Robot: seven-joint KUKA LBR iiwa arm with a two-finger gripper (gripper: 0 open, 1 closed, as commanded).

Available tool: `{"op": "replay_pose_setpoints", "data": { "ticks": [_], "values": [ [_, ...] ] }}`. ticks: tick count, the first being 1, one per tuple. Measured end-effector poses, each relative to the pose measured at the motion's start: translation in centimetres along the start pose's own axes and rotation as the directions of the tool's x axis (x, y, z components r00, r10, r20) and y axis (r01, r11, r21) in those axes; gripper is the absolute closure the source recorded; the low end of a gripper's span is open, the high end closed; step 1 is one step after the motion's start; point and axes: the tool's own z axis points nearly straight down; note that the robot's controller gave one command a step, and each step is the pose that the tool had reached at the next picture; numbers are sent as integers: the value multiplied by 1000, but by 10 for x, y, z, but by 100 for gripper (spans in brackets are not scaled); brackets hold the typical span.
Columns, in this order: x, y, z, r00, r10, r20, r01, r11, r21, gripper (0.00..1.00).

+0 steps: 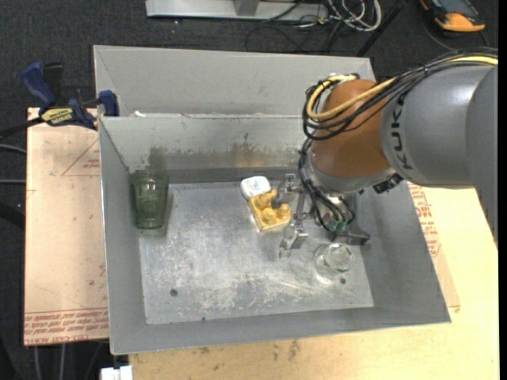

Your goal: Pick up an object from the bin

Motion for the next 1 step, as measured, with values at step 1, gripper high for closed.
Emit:
{"op": "replay_pose_setpoints", "data": {
  "ticks": [1],
  "values": [
    [-36,0,23,990,-142,11,142,990,14,0]
  ]
}}
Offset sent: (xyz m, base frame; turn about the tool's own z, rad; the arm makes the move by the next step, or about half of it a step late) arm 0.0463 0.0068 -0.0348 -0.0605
